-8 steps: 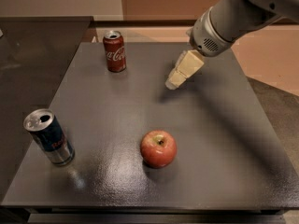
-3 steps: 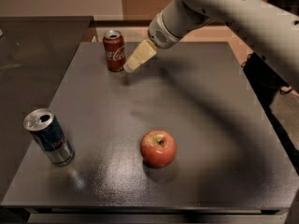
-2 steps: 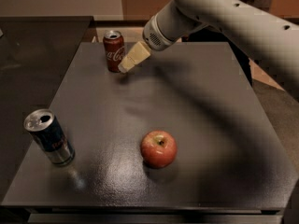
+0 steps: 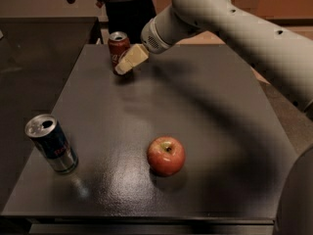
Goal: Knock coke can over
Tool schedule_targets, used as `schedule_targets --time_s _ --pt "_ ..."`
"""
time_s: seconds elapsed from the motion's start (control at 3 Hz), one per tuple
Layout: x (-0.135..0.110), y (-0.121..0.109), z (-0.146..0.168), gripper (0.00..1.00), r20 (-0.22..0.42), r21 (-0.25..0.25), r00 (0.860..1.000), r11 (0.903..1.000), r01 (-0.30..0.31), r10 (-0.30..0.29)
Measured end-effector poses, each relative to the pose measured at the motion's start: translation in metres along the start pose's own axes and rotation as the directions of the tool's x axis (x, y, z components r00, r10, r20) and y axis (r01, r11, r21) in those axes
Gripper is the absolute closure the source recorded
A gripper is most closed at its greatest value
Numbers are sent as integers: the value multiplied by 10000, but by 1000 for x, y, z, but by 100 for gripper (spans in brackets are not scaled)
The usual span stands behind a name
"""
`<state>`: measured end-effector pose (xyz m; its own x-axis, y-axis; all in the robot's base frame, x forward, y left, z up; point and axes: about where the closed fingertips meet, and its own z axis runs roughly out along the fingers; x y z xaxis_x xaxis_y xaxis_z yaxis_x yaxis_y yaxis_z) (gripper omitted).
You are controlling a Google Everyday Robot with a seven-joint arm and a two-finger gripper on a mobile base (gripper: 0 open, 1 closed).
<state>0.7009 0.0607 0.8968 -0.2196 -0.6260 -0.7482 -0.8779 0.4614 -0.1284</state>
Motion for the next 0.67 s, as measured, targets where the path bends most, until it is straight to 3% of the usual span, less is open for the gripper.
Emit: schedule_targets --time_s 0.67 --pt "-15 2 24 0 167 -311 9998 9995 96 -91"
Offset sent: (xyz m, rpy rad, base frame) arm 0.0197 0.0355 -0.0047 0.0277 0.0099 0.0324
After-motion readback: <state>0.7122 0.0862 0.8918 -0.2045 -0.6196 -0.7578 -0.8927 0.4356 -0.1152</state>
